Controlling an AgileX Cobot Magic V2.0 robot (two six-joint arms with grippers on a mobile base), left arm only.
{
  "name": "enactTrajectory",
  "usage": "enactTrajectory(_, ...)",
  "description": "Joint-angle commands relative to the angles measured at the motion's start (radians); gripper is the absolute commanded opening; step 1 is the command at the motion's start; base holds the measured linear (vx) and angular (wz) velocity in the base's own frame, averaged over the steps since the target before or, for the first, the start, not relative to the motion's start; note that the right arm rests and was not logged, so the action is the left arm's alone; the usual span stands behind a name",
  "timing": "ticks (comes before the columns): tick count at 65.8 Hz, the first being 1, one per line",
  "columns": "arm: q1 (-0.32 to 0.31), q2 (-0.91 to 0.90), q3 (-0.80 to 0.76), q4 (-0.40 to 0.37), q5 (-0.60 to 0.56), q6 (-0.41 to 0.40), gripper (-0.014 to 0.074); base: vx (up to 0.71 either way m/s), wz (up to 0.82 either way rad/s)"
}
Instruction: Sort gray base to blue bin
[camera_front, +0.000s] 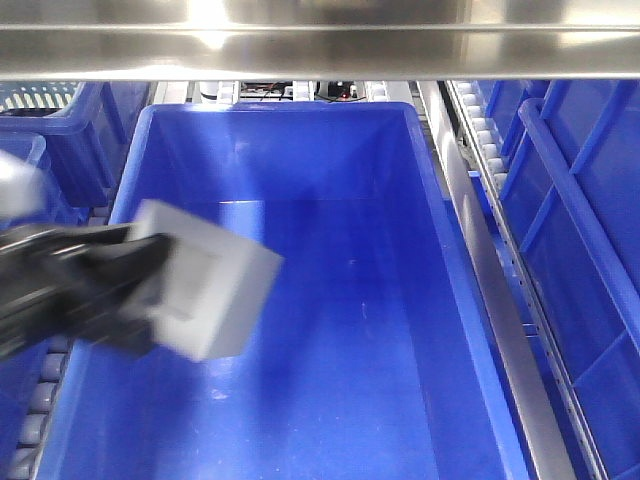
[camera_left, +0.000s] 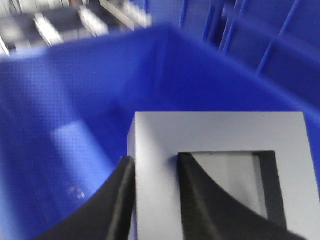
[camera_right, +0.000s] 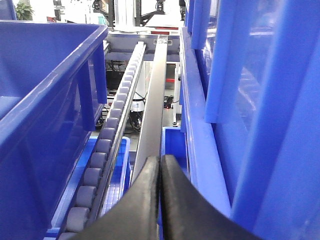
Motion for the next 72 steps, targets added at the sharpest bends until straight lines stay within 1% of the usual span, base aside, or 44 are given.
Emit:
enactTrajectory(1, -0.003, 0.088, -0.096, -0.014, -0.093, 0.007, 0.0004, 0.0, 0.0)
enactTrajectory(10, -0.003, 0.235, -0.173, -0.014, -0.09, 0.007, 0.0004, 0.0, 0.0)
enactTrajectory(25, -0.004, 0.426, -0.279, -0.014, -0.042, 0.007, 0.0004, 0.0, 0.0)
enactTrajectory(36, -0.004, 0.515, -0.317, -0.014, -0.023, 0.007, 0.0013, 0.0, 0.0)
enactTrajectory(46, -0.004, 0.576, -0.327, -0.014, -0.004, 0.007, 0.0045, 0.0, 0.0)
enactTrajectory(59, -0.004, 0.605, -0.327, -0.014, -0.001, 0.007, 0.0129, 0.0, 0.0)
enactTrajectory(72, -0.004, 0.605, -0.327, -0.014, 0.0, 0.007, 0.0291, 0.0, 0.0)
